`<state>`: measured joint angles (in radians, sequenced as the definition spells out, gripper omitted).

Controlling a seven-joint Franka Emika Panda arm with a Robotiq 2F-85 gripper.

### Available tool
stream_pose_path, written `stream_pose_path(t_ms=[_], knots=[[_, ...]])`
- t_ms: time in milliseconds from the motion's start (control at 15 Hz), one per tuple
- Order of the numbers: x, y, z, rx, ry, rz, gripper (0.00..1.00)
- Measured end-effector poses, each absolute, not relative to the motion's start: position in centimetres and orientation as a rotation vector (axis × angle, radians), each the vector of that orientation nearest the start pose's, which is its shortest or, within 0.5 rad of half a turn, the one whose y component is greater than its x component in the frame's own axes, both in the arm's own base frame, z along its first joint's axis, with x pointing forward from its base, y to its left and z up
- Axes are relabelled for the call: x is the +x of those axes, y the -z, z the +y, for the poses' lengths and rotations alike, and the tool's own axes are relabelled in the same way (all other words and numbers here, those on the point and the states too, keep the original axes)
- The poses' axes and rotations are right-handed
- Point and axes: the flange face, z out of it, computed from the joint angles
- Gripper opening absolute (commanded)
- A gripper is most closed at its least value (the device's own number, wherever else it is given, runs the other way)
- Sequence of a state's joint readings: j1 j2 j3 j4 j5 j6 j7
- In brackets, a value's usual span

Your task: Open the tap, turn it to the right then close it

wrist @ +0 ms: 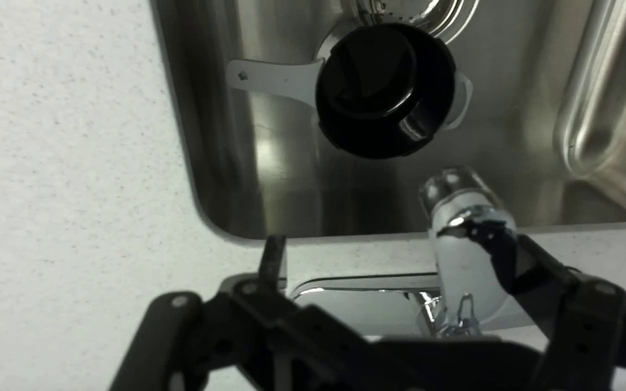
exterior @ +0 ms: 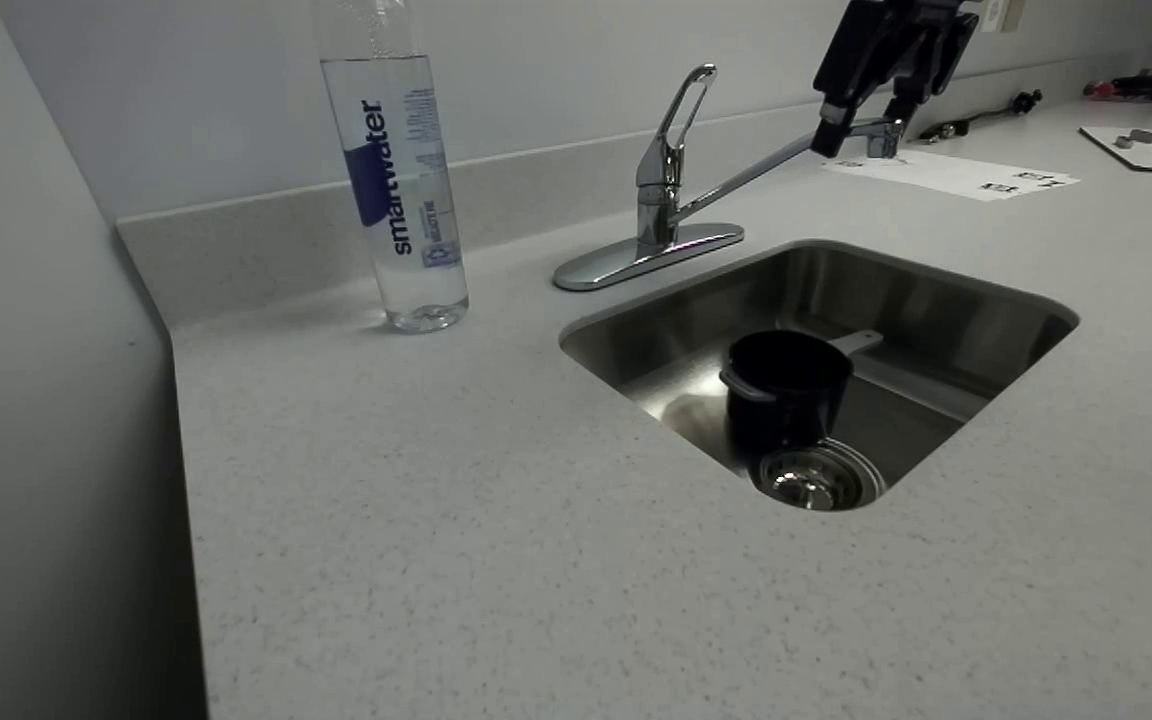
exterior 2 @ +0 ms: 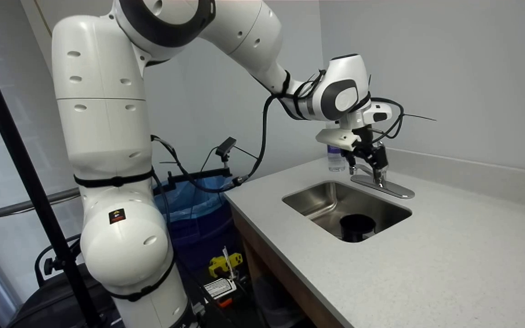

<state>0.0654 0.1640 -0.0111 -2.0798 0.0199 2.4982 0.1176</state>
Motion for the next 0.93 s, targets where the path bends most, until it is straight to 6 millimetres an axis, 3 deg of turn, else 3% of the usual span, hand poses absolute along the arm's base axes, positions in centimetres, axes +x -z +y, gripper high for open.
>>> stream_pose_path(t_ms=[600, 933], knots=[[60.5, -37.5, -3.0, -3.164, 0.428, 0.323, 1.00], [62.1, -37.5, -5.2, -3.215, 0.468, 0.373, 1.00]])
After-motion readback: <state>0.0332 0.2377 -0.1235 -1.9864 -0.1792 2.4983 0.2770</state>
